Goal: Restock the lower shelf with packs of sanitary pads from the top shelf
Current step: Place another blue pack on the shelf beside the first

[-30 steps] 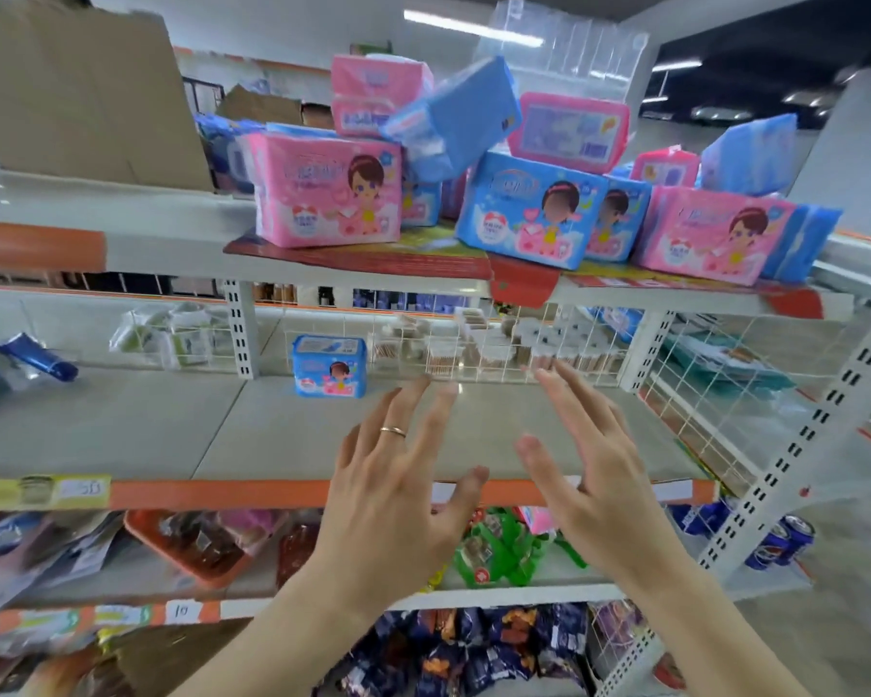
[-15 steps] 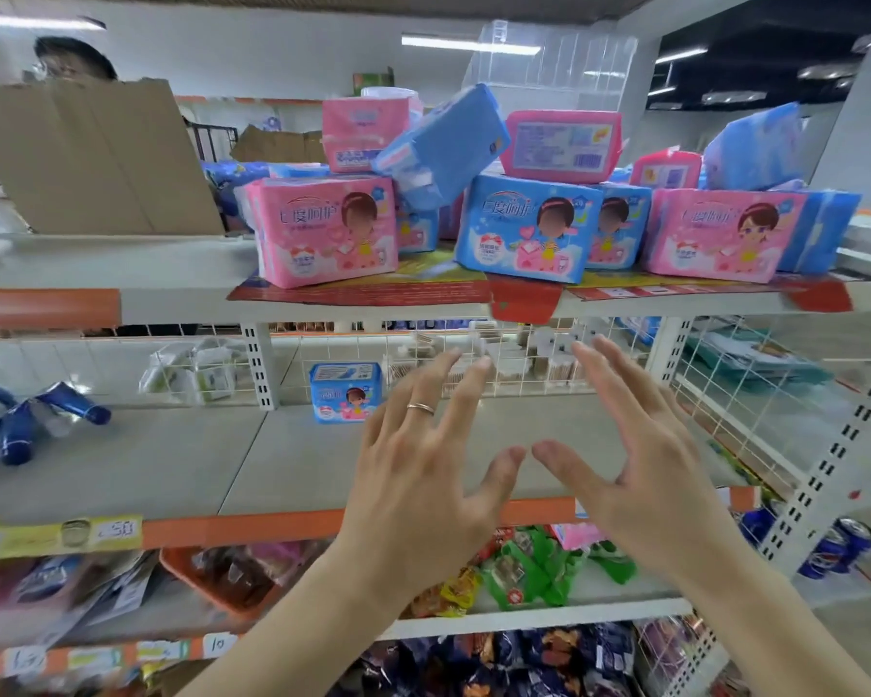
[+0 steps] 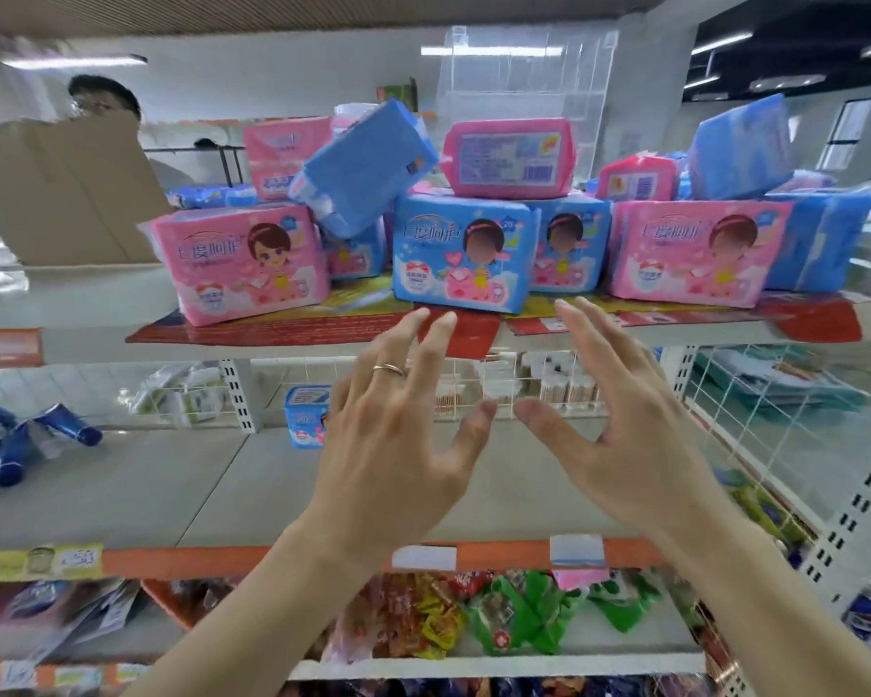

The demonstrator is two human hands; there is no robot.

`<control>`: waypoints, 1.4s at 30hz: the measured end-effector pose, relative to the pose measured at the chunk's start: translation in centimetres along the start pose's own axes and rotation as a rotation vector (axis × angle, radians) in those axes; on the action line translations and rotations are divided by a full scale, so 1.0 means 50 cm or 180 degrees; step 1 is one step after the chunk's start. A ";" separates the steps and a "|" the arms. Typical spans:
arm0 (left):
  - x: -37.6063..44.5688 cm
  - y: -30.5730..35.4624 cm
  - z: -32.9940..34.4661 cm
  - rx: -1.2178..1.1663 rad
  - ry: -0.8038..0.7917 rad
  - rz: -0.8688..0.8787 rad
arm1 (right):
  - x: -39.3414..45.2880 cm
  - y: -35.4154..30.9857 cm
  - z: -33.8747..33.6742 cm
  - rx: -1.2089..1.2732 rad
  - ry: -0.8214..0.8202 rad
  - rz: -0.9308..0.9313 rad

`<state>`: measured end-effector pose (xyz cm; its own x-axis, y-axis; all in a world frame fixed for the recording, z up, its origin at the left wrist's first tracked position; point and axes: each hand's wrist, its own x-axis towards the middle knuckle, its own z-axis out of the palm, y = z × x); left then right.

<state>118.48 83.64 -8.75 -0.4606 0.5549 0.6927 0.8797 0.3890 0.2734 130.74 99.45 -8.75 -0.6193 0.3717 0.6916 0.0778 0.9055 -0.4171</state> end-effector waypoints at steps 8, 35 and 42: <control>0.062 0.004 0.012 -0.0056 0.0150 -0.0329 | 0.064 0.049 -0.003 0.0243 0.0022 -0.0033; 0.262 -0.183 -0.070 -0.2557 0.0225 -0.1387 | 0.464 -0.156 0.125 0.0025 0.0055 0.0228; 0.247 -0.162 -0.053 -0.3099 0.0164 -0.0861 | 0.453 -0.144 0.137 0.0669 0.0634 -0.0267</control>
<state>105.97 85.41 -0.65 -0.6735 0.4956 0.5484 0.4706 -0.2846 0.8352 110.78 99.97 5.86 -0.4498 0.3491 0.8221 -0.1435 0.8803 -0.4522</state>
